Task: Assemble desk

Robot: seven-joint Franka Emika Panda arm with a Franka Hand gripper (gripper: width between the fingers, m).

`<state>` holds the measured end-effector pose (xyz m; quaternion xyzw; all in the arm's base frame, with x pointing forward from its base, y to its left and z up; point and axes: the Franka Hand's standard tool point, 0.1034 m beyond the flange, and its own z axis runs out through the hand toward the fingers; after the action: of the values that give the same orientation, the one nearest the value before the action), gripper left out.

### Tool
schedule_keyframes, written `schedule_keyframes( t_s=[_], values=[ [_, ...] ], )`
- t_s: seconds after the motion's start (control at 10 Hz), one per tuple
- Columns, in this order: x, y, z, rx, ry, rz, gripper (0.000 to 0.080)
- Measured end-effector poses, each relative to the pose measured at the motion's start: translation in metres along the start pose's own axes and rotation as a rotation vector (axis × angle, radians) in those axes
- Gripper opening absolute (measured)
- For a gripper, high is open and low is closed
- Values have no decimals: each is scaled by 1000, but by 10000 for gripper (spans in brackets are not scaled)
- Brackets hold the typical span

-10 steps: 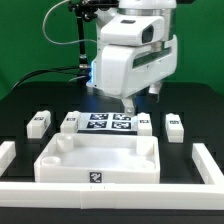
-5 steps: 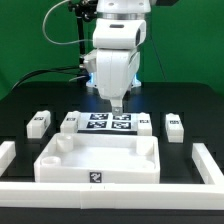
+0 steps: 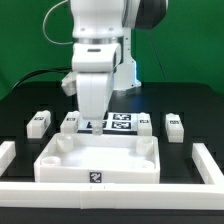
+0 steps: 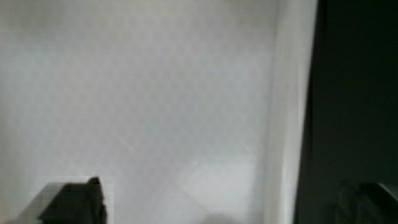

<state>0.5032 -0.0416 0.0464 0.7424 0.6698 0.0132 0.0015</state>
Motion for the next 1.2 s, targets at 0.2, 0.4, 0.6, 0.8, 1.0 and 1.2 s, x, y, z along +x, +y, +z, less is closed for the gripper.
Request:
schedule_keyframes(
  t_s=[0.2,0.4,0.6,0.8,1.0,1.2],
  values=[
    [2,-9,22,22,7,7,650],
    [7,-16,35,34,14,13,650],
    [10,-21,40,21,18,18,650],
    [9,-21,40,24,17,19,482],
    [9,-21,40,24,17,19,250],
    [9,-21,40,24,17,19,113]
  ],
)
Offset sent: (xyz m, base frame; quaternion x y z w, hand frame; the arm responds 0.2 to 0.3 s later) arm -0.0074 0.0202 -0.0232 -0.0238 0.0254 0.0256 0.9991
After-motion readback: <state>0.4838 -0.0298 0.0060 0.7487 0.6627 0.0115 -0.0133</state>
